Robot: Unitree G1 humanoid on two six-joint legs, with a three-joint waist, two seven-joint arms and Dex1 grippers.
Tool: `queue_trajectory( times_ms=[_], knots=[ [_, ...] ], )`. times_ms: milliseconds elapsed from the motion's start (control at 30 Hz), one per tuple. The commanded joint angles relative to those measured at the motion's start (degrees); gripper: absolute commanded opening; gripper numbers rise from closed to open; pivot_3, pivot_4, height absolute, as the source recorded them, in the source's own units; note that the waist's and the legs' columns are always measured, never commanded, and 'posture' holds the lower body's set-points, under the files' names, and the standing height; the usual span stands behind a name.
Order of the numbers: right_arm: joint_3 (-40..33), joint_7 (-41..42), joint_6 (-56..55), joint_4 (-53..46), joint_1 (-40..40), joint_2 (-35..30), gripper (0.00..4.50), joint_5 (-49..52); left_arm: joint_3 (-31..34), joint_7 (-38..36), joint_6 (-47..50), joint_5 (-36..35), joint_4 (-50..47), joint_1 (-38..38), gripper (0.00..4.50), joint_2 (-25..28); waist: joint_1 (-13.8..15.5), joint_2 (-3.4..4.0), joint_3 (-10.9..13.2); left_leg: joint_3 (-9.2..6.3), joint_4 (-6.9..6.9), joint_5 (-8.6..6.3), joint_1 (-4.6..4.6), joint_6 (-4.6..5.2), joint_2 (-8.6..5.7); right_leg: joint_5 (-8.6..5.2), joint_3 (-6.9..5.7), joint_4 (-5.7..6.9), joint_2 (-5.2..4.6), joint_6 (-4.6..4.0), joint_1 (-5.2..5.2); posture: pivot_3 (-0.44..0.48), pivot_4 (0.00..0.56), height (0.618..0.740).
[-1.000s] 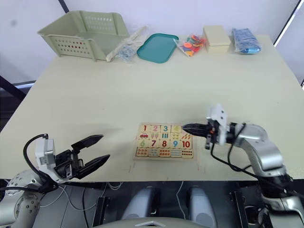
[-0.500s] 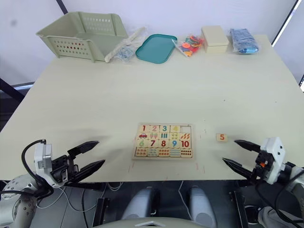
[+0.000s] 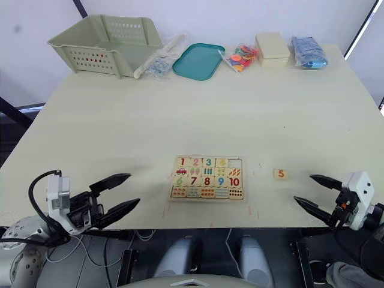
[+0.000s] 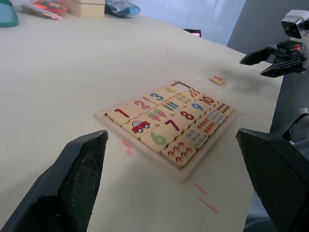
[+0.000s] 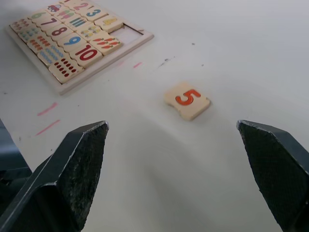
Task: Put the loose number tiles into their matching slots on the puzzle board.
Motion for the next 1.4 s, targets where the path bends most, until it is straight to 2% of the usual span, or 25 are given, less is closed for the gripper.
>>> queue_trajectory(
  times_ms=[33, 167, 300, 500, 700, 833, 933, 1400],
  knots=[
    [1.21, 0.94, 0.51, 0.0, -2.97, -2.19, 4.47, 0.19, 0.54, 0.56, 1.34, -1.67, -2.74, -0.83, 4.5, 1.13, -0.03, 0.0, 0.0, 0.0, 0.0, 0.0, 0.0, 0.0, 0.0, 0.0, 0.0, 0.0, 0.0, 0.0, 0.0, 0.0, 0.15, 0.74],
    [5.74, 2.26, 1.25, 1.83, -8.04, -5.33, 4.47, -2.09, 0.18, 0.02, 2.13, -1.81, -2.98, -1.67, 4.5, 1.83, -0.09, 0.0, 0.0, 0.0, 0.01, 0.0, 0.01, 0.0, -0.01, 0.01, 0.0, 0.01, 0.01, 0.0, 0.0, 0.0, 0.15, 0.74],
    [14.0, 6.8, 2.85, 5.12, -16.97, -9.12, 4.47, -4.8, 0.17, -4.16, 0.98, -1.3, -1.25, -2.46, 4.5, 3.58, -0.15, 0.01, 0.01, 0.01, 0.04, 0.0, 0.02, 0.0, -0.03, 0.0, 0.0, 0.02, 0.04, -0.01, 0.01, 0.0, 0.15, 0.74],
    [22.2, 10.88, -0.23, 13.67, -26.8, -9.36, 4.47, -9.88, 0.77, -13.03, -4.9, -0.74, 4.53, -2.69, 4.5, 3.59, 0.04, 0.01, 0.01, 0.0, 0.06, 0.0, 0.0, 0.0, -0.05, 0.01, -0.03, 0.01, 0.02, -0.01, 0.02, 0.0, 0.15, 0.74],
    [25.65, 11.23, -3.8, 22.26, -32.48, -8.4, 4.47, -14.22, 0.87, -17.66, -7.65, -0.08, 9.03, -1.99, 4.5, 3.66, -0.12, 0.01, 0.01, 0.01, 0.07, 0.0, 0.0, 0.0, -0.04, 0.01, -0.02, 0.01, 0.02, -0.01, 0.01, 0.0, 0.15, 0.74],
    [26.57, 12.5, -4.15, 25.05, -34.09, -8.24, 4.47, -14.96, 0.61, -18.43, -8.61, 0.09, 10.17, -2.01, 4.5, 3.28, -0.04, 0.01, 0.01, -0.01, 0.07, 0.0, 0.0, 0.0, -0.03, 0.02, -0.03, 0.02, 0.0, -0.01, 0.02, 0.0, 0.15, 0.74],
    [27.11, 12.4, -4.99, 26.17, -34.37, -7.75, 3.68, -15.67, 0.47, -18.84, -9.11, 0.12, 10.97, -2.24, 4.5, 3.13, -0.1, 0.01, 0.01, -0.01, 0.07, 0.0, 0.0, 0.0, -0.01, 0.02, -0.03, 0.03, 0.0, -0.01, 0.02, 0.0, 0.15, 0.74],
    [24.8, 12.38, -11.92, 26.83, -30.57, -6.97, 3.68, -15.4, 0.41, -20.78, -11.37, 0.16, 13.7, -2.46, 4.5, 2.93, -0.1, 0.01, 0.01, -0.02, 0.08, 0.0, 0.01, 0.0, 0.0, 0.02, -0.04, 0.05, -0.01, -0.01, 0.02, 0.0, 0.15, 0.74]
  ],
)
